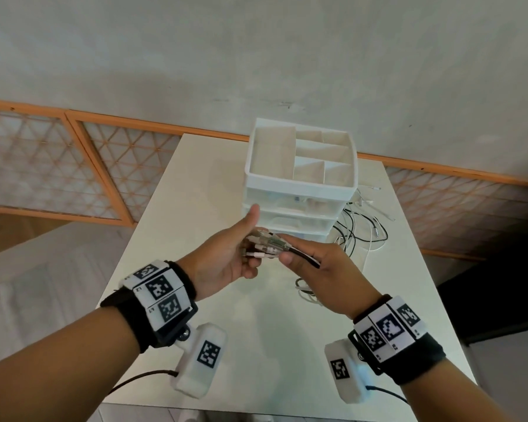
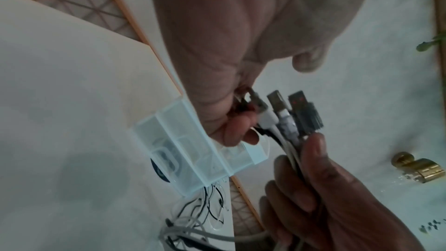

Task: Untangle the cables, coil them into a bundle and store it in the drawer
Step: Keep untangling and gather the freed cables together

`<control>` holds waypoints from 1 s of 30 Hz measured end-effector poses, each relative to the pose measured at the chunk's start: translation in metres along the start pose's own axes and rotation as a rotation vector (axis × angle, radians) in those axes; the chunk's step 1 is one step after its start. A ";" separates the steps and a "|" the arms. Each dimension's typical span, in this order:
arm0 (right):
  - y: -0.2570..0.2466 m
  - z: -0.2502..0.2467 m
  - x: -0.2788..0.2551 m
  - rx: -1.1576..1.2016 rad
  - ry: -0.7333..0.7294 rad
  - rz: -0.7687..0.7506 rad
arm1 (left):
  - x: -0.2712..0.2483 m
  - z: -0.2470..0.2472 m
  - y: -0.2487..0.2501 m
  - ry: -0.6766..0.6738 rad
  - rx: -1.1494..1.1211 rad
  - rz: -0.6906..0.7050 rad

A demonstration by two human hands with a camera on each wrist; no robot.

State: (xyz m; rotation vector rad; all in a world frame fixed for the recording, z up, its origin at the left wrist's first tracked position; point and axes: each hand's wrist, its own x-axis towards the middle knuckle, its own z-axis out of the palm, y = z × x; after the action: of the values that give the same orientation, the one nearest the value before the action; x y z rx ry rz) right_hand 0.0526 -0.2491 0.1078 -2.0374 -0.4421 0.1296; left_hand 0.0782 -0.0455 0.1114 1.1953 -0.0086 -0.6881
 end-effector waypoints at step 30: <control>0.015 0.009 0.005 -0.099 -0.052 0.123 | 0.007 0.010 0.003 0.482 0.303 0.288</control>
State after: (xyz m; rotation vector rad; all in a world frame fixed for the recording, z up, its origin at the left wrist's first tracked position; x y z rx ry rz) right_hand 0.0589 -0.2462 0.0907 -2.1628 -0.3616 0.2402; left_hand 0.0819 -0.0572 0.1154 1.5907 0.1200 -0.1365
